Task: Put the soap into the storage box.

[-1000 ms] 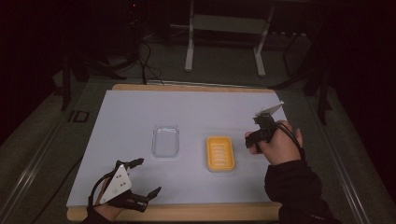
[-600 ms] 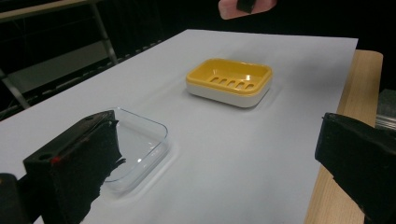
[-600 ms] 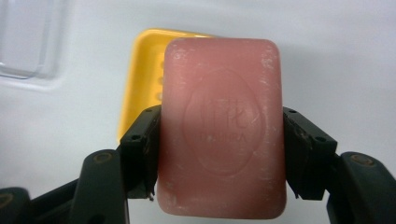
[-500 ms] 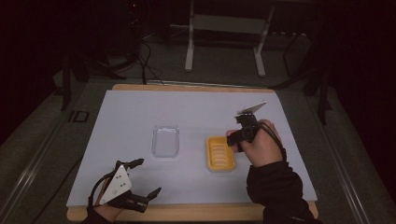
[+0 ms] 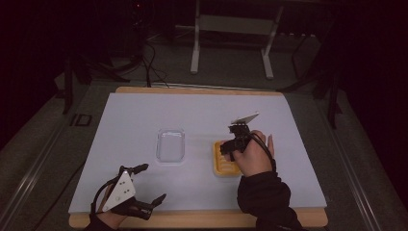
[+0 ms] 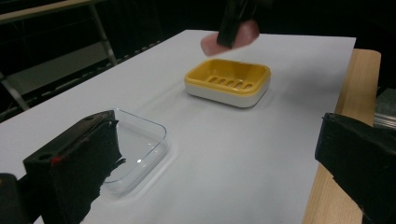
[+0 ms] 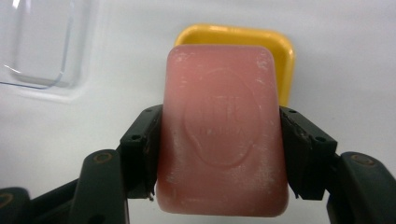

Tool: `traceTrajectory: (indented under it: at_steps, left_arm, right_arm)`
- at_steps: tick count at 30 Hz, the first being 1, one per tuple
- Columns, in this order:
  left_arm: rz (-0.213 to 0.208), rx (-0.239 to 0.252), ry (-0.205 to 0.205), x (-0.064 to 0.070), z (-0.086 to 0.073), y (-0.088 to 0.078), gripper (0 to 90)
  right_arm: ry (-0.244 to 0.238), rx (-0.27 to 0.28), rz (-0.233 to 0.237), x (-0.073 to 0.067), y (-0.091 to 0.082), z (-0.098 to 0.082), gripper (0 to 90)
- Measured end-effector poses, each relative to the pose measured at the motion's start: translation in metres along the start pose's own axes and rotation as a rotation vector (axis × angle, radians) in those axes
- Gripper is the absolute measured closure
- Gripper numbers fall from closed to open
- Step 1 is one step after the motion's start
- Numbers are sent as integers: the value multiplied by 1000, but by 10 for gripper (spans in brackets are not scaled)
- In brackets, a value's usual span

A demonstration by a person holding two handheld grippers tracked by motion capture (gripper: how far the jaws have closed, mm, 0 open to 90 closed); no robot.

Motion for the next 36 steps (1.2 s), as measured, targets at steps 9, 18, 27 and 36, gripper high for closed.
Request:
traceTrajectory:
  at_steps: [9,18,27,36]
  left_arm:
    - [-3,-3,4,1,0,0,6]
    - [-4,-6,7,1,0,0,6]
    - [-3,-6,10,1,0,1,6]
    - [-4,-6,9,2,0,1,6]
  right_arm:
    - [24,-24,-3,2,32,-7,377]
    - [23,-48,-18,-1,49,-11,377]
    - [7,-91,-3,-2,58,-12,367]
    - [-49,-67,23,6,35,-5,335]
Point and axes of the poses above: each handheld gripper's, and its own axes: y roughly forward along the jaws, z roughly out of its top, x roughly to its right, the point moved 2 cm from there along y, roughly forward along the jaws, and after that the axes turned 13 degrees about -y, right-handed, at the moved point
